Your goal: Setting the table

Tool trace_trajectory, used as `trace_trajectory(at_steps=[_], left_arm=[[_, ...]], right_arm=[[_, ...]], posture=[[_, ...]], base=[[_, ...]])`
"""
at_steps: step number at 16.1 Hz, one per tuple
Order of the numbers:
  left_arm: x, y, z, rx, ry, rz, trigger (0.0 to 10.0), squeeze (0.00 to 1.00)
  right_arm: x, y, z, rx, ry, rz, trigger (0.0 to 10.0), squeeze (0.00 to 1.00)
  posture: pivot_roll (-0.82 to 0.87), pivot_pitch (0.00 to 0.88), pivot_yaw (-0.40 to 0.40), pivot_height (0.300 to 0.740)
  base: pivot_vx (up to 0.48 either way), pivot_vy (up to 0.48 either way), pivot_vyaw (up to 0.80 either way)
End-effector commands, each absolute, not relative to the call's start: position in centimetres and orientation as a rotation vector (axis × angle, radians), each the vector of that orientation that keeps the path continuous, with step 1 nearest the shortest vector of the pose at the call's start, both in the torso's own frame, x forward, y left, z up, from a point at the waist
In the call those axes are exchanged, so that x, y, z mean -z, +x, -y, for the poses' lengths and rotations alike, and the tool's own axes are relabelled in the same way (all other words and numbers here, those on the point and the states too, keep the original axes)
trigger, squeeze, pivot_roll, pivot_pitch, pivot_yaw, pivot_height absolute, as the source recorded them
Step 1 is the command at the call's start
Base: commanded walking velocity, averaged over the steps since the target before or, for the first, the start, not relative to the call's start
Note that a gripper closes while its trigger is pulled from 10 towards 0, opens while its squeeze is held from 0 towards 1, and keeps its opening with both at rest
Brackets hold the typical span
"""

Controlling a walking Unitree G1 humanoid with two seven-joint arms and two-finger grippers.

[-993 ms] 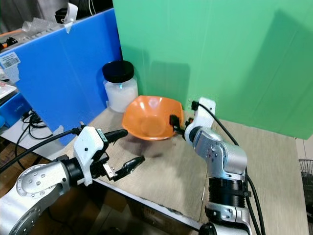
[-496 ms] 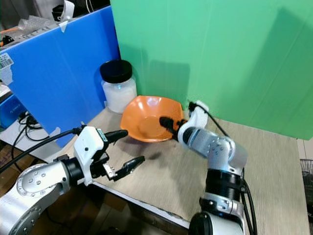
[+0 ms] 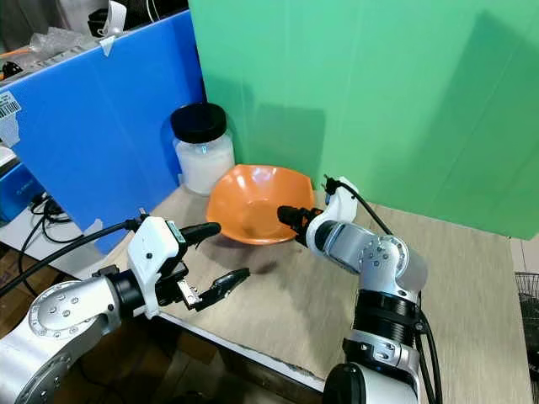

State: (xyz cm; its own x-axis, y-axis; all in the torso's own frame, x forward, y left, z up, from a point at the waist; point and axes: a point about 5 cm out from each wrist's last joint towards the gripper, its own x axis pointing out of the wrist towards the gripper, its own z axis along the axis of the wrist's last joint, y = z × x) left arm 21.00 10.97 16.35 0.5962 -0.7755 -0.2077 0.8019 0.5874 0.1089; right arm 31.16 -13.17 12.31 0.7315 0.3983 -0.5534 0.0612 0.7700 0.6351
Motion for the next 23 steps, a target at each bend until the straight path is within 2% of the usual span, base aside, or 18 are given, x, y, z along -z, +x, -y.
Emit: trace_trajectory(at_steps=[1,16,18,22,23], left_arm=[[-16.4,21.2,-10.9,0.926,0.211,-0.138,10.0,0.00],[-16.4,21.2,-10.8,0.930,0.215,-0.131,10.0,0.00],[-16.4,21.2,-10.8,0.927,0.215,-0.129,10.0,0.00],[-16.4,21.2,-10.6,0.930,0.208,-0.122,10.0,0.00],[-16.5,21.3,-10.5,0.928,0.205,-0.114,10.0,0.00]], right_arm=[[-12.6,31.4,12.8,-0.217,0.689,-0.746,0.0,0.00],[-12.7,31.0,13.1,-0.187,0.680,-0.748,0.0,0.00],[-13.3,30.6,14.0,-0.160,0.652,-0.706,0.0,0.00],[-16.3,28.3,16.4,-0.167,0.654,-0.519,0.0,0.00],[-17.6,27.4,17.2,-0.165,0.598,-0.427,0.0,0.00]], posture=[[0.11,0.000,0.052,0.740],[0.11,0.000,0.047,0.740],[0.11,0.000,0.046,0.740],[0.09,0.000,0.051,0.740],[0.09,0.000,0.052,0.740]], base=[[0.000,0.000,0.00],[0.000,0.000,0.00],[0.000,0.000,0.00],[0.000,0.000,0.00],[0.000,0.000,0.00]])
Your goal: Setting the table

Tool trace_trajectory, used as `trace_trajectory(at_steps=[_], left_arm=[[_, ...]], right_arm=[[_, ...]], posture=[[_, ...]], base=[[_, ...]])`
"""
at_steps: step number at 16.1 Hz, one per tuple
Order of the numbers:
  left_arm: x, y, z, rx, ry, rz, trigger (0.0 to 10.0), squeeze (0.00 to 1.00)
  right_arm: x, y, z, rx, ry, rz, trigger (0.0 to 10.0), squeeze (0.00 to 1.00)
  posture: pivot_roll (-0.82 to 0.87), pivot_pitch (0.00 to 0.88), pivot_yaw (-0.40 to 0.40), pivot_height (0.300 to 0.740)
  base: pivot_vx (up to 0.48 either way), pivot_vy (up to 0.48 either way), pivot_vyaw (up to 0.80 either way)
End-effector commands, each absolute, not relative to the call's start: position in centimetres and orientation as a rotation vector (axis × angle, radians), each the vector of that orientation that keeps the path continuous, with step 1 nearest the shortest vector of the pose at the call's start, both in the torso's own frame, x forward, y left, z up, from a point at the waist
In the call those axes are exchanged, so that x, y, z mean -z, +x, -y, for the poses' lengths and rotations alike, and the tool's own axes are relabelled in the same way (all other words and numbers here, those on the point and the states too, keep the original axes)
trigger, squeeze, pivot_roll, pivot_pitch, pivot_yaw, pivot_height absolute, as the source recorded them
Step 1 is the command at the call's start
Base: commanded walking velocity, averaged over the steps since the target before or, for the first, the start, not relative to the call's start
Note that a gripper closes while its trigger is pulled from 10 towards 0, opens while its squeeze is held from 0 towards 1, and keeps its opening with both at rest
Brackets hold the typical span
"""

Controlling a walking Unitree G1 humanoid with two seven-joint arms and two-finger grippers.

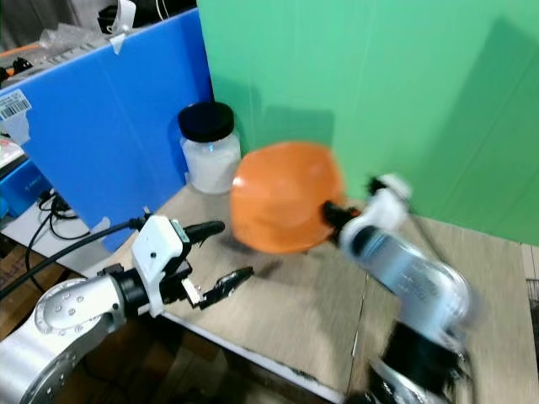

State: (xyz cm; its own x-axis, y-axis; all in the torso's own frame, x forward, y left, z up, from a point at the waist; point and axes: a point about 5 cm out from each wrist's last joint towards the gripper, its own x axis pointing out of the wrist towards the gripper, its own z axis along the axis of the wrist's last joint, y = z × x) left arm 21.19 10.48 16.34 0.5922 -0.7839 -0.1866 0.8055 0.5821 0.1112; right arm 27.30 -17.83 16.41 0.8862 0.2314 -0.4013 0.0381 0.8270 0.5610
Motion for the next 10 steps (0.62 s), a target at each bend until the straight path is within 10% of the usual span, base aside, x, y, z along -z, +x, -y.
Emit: trace_trajectory(at_steps=[1,4,5,10], left_arm=[[-16.5,21.4,-10.4,0.921,0.201,-0.106,10.0,0.00],[-16.8,21.9,-10.3,0.859,0.182,-0.072,10.0,0.00],[-16.8,22.1,-10.2,0.815,0.173,-0.058,10.0,0.00],[-17.4,22.9,-11.6,0.567,0.130,0.011,10.0,0.00]], right_arm=[[-18.6,26.8,17.6,-0.163,0.547,-0.364,0.0,0.00],[-21.0,24.8,17.9,-0.210,0.468,-0.167,0.0,0.00],[-21.8,23.9,17.9,-0.248,0.470,-0.046,10.0,0.00],[-20.7,21.1,16.5,-0.235,0.252,-0.032,10.0,0.00]], posture=[[0.09,0.000,0.057,0.740],[0.07,0.000,0.075,0.740],[0.07,0.000,0.075,0.740],[0.06,0.000,0.070,0.740]], base=[[0.000,0.000,0.00],[0.000,0.000,0.00],[0.000,0.000,0.00],[0.000,0.000,-0.31]])
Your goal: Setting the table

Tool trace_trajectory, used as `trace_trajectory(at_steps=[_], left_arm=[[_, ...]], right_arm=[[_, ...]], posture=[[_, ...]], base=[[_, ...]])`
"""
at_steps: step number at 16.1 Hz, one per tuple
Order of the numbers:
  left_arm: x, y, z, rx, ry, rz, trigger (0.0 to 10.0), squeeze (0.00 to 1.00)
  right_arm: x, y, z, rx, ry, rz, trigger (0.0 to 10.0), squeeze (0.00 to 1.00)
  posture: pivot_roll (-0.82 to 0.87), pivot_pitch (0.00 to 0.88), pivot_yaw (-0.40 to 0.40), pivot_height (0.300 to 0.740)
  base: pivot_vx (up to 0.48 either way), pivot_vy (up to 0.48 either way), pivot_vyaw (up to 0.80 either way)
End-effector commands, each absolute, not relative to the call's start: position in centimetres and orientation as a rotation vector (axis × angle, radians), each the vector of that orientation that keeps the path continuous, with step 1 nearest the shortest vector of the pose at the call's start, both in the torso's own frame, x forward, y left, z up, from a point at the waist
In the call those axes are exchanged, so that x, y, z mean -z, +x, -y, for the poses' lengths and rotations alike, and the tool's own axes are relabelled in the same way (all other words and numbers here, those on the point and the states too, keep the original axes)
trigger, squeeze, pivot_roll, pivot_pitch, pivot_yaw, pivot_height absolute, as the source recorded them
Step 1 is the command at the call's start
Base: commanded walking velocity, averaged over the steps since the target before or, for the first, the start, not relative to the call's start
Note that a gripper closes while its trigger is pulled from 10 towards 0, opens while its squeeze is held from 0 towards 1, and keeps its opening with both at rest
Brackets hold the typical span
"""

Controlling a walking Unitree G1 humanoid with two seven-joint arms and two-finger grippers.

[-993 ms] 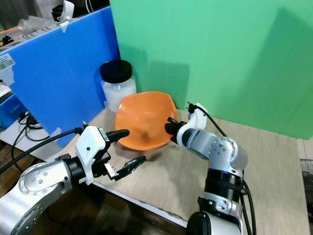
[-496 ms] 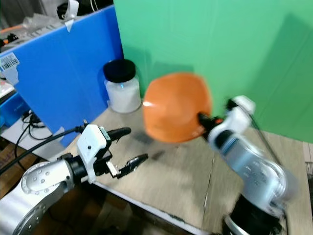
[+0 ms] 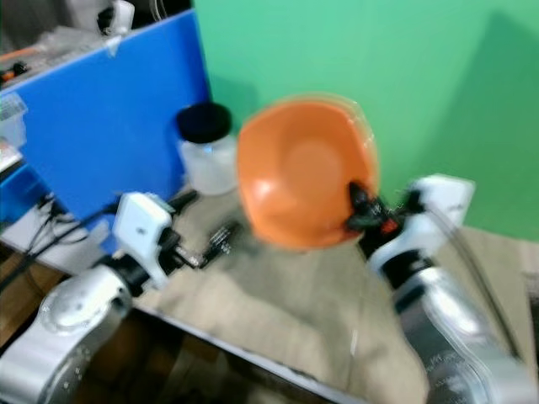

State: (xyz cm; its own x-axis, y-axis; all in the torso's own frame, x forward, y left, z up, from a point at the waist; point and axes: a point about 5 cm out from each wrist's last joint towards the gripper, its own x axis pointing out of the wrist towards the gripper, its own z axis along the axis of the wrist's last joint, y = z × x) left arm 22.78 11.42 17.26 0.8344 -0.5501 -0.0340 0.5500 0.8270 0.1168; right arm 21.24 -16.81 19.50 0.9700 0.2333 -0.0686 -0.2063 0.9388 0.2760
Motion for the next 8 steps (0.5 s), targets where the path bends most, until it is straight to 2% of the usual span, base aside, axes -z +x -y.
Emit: trace_trajectory(at_steps=[1,8], left_arm=[[-17.44,22.88,-11.68,0.554,0.138,0.015,10.0,0.00],[-17.32,22.72,-11.78,0.532,0.144,0.013,10.0,0.00]], right_arm=[[-20.35,20.85,16.27,-0.238,0.240,-0.038,10.0,0.00],[-19.70,20.27,16.00,-0.236,0.237,-0.009,10.0,0.00]], posture=[[0.07,0.000,0.066,0.740],[0.07,0.000,0.068,0.740]], base=[[0.000,0.000,-0.79],[0.000,0.000,-0.79]])
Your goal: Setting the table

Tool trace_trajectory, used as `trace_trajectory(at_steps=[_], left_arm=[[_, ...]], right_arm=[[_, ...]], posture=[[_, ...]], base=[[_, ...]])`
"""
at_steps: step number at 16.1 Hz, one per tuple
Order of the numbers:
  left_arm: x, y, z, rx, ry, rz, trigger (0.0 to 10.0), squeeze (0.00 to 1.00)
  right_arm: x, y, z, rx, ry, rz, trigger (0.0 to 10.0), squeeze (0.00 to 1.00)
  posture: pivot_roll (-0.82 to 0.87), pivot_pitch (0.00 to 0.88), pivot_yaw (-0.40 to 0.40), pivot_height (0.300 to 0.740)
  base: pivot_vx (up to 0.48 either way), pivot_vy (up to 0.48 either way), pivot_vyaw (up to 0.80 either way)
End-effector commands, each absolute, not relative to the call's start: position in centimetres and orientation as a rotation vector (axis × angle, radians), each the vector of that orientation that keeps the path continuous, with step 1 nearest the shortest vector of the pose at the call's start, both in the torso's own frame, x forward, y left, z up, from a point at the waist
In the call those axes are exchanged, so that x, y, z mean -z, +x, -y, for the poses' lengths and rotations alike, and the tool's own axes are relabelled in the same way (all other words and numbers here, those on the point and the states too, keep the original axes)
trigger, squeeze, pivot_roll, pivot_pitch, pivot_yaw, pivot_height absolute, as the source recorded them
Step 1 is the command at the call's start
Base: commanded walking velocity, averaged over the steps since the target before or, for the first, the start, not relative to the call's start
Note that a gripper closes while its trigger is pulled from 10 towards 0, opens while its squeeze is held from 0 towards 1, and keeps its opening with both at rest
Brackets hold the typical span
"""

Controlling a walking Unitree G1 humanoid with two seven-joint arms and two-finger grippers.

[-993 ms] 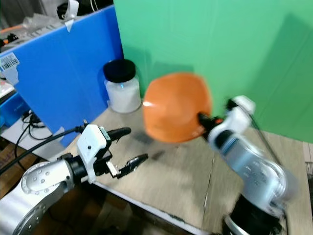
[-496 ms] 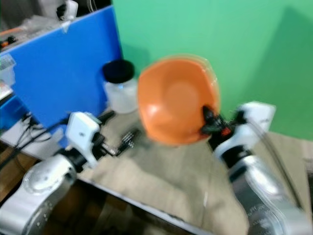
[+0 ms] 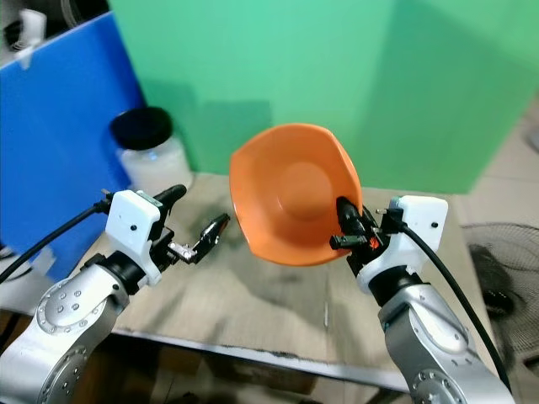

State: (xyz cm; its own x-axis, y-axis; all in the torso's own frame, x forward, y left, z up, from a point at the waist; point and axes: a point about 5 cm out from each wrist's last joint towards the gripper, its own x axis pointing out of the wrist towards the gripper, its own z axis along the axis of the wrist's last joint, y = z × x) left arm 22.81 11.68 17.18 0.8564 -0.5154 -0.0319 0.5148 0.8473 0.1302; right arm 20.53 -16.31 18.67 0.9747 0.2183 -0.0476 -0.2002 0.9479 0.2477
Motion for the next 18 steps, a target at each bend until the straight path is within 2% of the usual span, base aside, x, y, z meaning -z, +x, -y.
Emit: trace_trajectory(at_steps=[1,6,18], left_arm=[[-17.3,22.7,-11.8,0.532,0.145,0.012,10.0,0.00],[-17.4,23.1,-11.7,0.508,0.147,0.017,10.0,0.00],[-17.4,23.9,-12.2,0.437,0.149,0.011,10.0,0.00]], right_arm=[[-19.8,20.3,16.0,-0.231,0.243,-0.003,10.0,0.00],[-19.7,21.1,16.7,-0.143,0.210,-0.002,10.0,0.00],[-19.4,21.4,16.3,-0.156,0.175,-0.037,10.0,0.00]], posture=[[0.07,0.000,0.068,0.740],[0.07,0.000,0.064,0.740],[0.07,0.000,0.058,0.740]], base=[[0.000,0.000,-0.79],[0.000,0.000,-0.78],[0.000,0.000,-0.78]])
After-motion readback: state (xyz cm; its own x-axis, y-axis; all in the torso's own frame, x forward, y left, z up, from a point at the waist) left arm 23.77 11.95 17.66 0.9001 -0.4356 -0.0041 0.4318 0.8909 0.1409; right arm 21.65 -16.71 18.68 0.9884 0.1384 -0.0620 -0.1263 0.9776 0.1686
